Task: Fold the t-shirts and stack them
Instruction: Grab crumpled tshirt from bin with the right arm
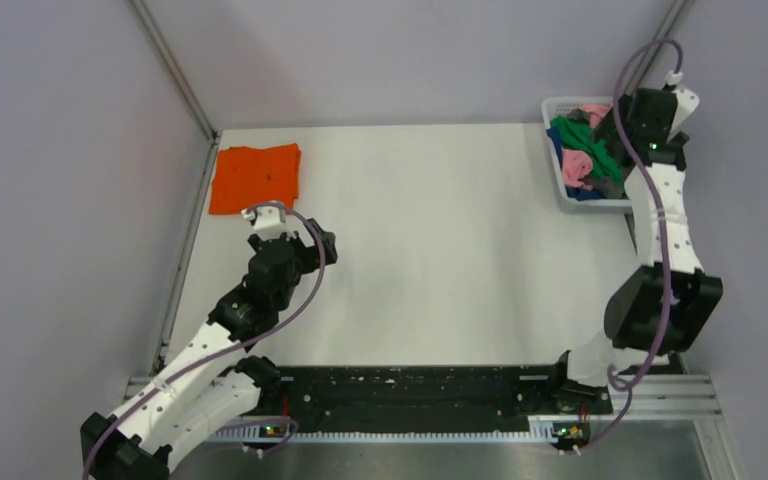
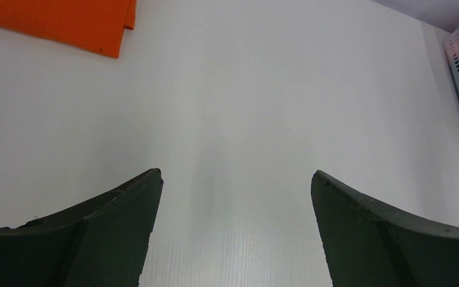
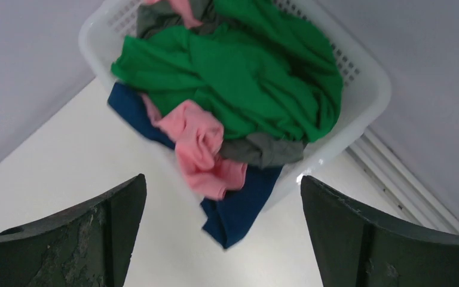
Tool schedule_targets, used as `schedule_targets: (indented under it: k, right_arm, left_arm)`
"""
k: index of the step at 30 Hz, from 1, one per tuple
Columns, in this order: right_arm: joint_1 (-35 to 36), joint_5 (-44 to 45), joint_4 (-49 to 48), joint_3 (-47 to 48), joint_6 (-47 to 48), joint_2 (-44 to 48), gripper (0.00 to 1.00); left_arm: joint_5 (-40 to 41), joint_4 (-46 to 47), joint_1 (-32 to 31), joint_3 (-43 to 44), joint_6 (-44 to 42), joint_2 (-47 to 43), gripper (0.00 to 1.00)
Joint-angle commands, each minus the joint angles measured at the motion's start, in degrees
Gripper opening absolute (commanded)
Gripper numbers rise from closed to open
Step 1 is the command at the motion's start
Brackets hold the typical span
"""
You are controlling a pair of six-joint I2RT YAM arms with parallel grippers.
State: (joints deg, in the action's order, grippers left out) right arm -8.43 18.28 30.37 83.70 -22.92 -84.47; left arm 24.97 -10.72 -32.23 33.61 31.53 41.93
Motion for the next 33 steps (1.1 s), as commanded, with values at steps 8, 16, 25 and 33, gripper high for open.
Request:
schedule_targets:
  k: [8,16,25,33]
  right_arm:
    - [-10.61,3.76,8.65,32.59,-4.57,-30.26,0.99]
    - [-10.97,6.91,6.94,35.47,-8.78,-37.33,0.97]
    - [-11.15,3.60,2.09,29.32,-11.30,-39.24,0.90]
    - [-11.21,0.35,-4.87,20.65,-13.90,-37.99,0.76]
  left_arm:
    - [2.13,2.10,0.15,2.52,-0.45,4.10,0.99]
    - [4.44,0.85,0.15,4.37,-0.24,7.96,0.99]
    - [6.55,-0.75,0.19,4.04,0.46,6.35,0.99]
    - [8.18,-1.44,0.22,3.49,0.03,3.92,0.99]
